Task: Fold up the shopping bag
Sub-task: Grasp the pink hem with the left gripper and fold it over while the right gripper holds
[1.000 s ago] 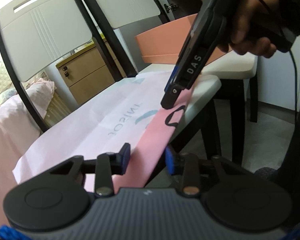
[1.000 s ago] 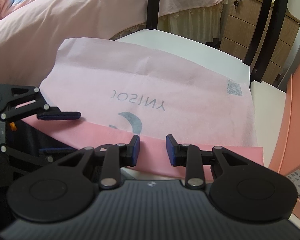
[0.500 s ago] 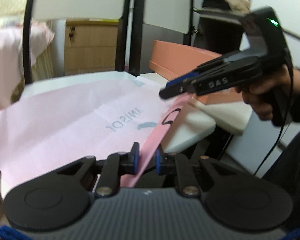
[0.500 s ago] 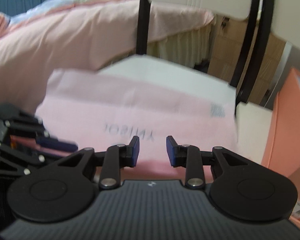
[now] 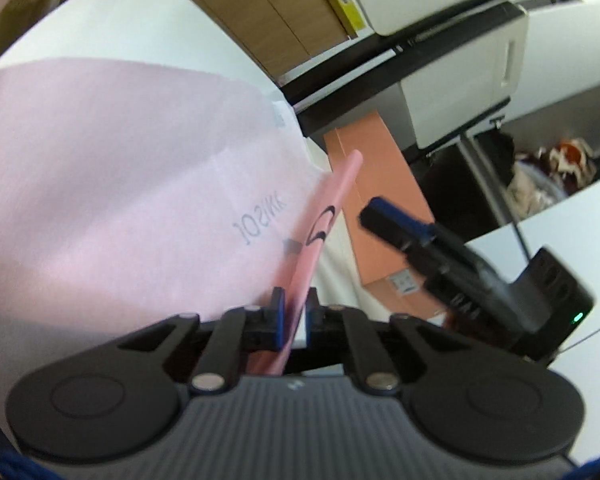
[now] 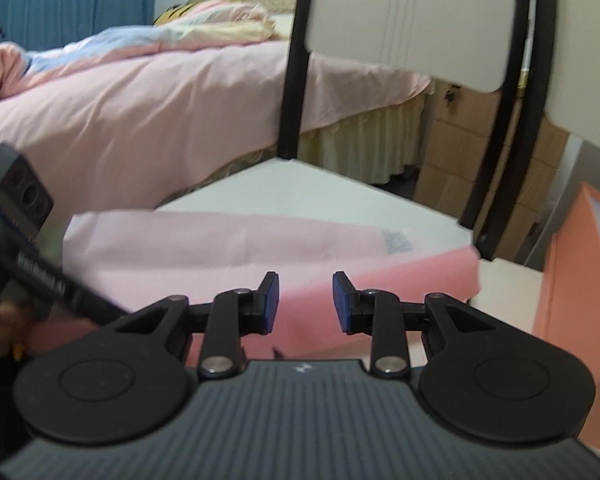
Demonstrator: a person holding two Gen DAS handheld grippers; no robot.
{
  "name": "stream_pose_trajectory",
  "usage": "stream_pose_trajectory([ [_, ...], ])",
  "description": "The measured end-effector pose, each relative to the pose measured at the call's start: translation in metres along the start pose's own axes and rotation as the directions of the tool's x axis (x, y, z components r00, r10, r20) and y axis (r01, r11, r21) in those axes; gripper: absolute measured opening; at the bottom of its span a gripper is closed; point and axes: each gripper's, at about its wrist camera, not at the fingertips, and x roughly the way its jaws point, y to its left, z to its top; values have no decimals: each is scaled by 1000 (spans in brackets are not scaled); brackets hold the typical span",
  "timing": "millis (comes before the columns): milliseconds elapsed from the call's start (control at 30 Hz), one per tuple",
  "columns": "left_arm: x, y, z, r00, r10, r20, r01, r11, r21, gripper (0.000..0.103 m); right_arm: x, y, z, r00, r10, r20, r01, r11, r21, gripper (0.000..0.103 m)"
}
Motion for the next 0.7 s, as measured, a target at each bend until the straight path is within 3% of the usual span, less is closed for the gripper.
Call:
stream_pose_trajectory([
  [200,3,8,1,999,-28,-15,28,999,-21,10,17,8,-4,999,45,-28,-45,999,-15,33],
  [533,-7,-1,-6,999,45,-2,-45,995,84,8,50,9,-10,995,24,-98,-26,999,-18,32],
  [700,-13,-11,-9,996,82,42,-87,987,138,15,55,8,-14,993,30,-116,-31,999,-12,32],
])
